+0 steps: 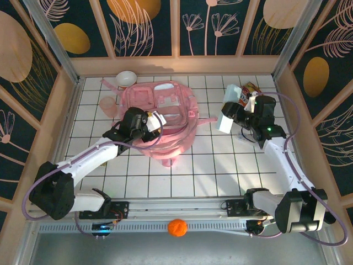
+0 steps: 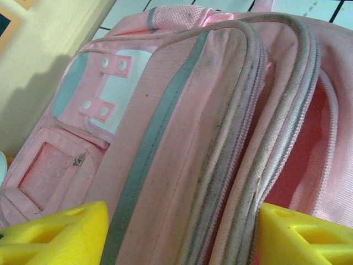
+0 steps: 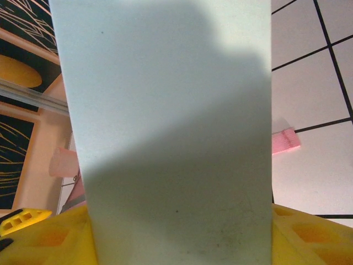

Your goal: Pack the student bag

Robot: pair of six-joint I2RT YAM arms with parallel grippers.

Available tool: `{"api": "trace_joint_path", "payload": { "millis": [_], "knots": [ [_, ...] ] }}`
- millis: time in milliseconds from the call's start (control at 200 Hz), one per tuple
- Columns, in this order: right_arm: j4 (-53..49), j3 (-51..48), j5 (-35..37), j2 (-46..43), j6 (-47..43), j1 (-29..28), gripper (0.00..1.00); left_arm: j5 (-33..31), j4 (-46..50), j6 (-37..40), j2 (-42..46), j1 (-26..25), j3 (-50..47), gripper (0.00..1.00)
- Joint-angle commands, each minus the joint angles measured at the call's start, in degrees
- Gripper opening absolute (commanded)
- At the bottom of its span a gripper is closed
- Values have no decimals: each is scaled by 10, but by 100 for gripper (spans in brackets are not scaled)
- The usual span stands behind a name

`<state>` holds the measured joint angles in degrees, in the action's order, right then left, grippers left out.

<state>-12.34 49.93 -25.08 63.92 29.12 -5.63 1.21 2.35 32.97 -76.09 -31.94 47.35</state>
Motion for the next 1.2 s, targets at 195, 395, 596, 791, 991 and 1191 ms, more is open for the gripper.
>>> {"api": "trace_joint_path", "payload": {
  "millis": [195, 395, 596, 791, 991, 1191],
  "knots": [
    [24, 19, 17, 3, 11, -21, 43, -54, -43, -18, -46, 2, 39, 40],
    [5, 22, 34, -14, 6, -26, 43, 48, -9, -70, 3, 1, 72, 5],
    [11, 28, 24, -46, -40, -29, 40, 115, -13, -122, 44, 2, 98, 0],
    [2, 60, -22, -65, -124, -30, 37, 186, 37, -133, 48, 0, 156, 0],
    [-7, 80, -77, -74, -241, -60, 38, 179, 26, -149, 60, 0, 168, 0],
    [-26, 73, -72, -93, -423, -119, 31, 167, 28, -149, 57, 1, 178, 0]
  ]
}}
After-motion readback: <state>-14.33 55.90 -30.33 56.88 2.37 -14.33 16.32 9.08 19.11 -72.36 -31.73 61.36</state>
